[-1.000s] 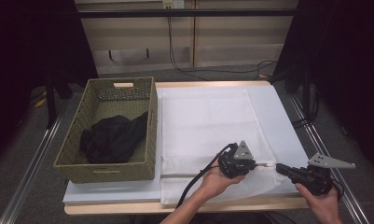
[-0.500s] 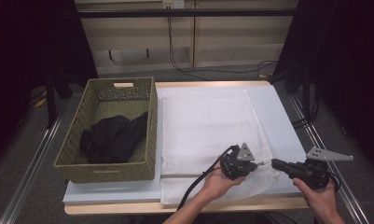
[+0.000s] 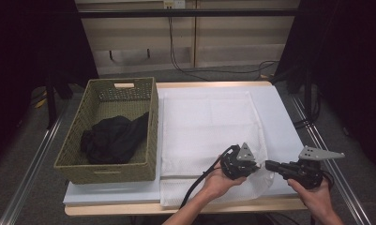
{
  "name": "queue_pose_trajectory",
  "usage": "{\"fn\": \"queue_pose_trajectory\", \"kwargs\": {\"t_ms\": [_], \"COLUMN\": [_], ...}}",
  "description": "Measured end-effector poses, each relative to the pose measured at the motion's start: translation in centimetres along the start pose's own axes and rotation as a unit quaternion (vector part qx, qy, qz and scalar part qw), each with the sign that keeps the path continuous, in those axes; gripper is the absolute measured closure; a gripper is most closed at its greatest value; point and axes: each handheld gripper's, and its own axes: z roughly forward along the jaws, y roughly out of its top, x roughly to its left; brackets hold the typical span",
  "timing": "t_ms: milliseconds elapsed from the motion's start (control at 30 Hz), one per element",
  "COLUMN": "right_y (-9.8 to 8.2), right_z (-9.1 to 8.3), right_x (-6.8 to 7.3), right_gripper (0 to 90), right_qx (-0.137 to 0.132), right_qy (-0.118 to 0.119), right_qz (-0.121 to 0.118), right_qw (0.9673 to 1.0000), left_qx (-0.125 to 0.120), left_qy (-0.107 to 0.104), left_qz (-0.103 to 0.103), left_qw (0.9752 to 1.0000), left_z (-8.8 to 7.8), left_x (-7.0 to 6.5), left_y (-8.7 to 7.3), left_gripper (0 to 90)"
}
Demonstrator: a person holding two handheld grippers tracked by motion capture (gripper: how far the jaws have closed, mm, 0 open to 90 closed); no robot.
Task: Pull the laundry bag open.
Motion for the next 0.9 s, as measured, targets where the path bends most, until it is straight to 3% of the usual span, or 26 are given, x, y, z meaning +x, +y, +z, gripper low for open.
{"fn": "queue_pose_trajectory", "kwargs": {"t_ms": [133,267,433,533,667,900], "right_y": [0.15,0.13,-0.05,-0.11,-0.18,-0.21], "right_z": [0.27,0.27,0.14,0.18,0.20,0.17], "right_x": [-0.07,0.04,0.01,0.00,-0.04,0.07], "right_gripper": [89.0,89.0,88.9,88.9,88.9,88.9], "right_qx": [0.000,-0.003,-0.005,-0.006,-0.005,-0.005], "right_qy": [0.003,0.006,0.005,0.003,0.006,0.009], "right_qz": [0.002,-0.001,0.002,0.003,0.002,0.001], "right_qw": [1.0000,1.0000,1.0000,1.0000,1.0000,0.9999], "left_qx": [0.013,0.006,0.013,0.018,0.008,0.009], "left_qy": [0.005,0.002,0.000,0.004,-0.003,0.008], "left_qz": [0.004,0.001,0.009,0.010,0.009,0.003], "left_qw": [0.9999,1.0000,0.9999,0.9998,0.9999,0.9999], "left_z": [0.11,0.29,0.33,0.44,0.61,0.68], "left_x": [-0.08,0.03,-0.02,-0.06,-0.18,0.03], "left_y": [-0.14,-0.20,-0.22,-0.17,-0.16,-0.23], "left_gripper": [80.4,76.8,80.0,77.0,75.7,71.1]}}
